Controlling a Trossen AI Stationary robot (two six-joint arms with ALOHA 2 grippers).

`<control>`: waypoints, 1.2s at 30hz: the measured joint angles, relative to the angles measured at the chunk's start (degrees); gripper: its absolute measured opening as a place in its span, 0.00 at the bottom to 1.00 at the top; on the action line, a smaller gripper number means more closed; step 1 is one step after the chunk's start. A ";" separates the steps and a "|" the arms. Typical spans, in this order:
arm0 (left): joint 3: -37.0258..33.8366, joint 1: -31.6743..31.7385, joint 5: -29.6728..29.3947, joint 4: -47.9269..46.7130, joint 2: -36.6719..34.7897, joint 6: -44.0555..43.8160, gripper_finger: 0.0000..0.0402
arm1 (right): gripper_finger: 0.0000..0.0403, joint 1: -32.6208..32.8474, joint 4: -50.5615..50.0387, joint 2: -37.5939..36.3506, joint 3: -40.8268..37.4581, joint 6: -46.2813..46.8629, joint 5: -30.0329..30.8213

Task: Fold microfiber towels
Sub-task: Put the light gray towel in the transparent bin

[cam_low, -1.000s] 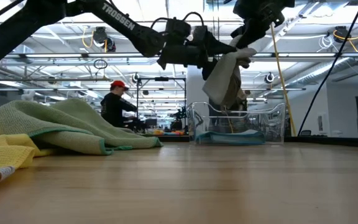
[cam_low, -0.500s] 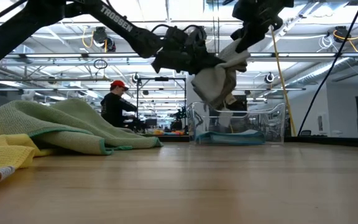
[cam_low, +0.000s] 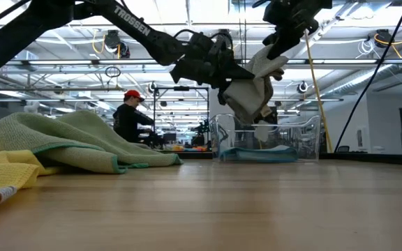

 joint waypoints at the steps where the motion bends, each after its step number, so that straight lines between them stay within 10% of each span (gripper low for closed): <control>1: 0.00 -0.28 -0.45 -0.30 0.01 0.93 0.49 | 0.04 0.00 0.01 0.00 0.00 0.00 0.00; 14: 0.02 1.10 -5.73 -9.37 0.07 7.87 0.04 | 0.04 -1.07 -2.16 -0.02 -0.60 1.75 2.80; 24: 0.04 3.72 9.48 -9.46 0.07 1.38 0.11 | 0.04 -3.35 7.41 -0.07 -13.38 10.44 4.66; 36: 0.04 3.11 -6.36 -15.40 0.07 3.79 0.16 | 0.04 -5.29 22.81 -0.06 -28.50 13.89 4.83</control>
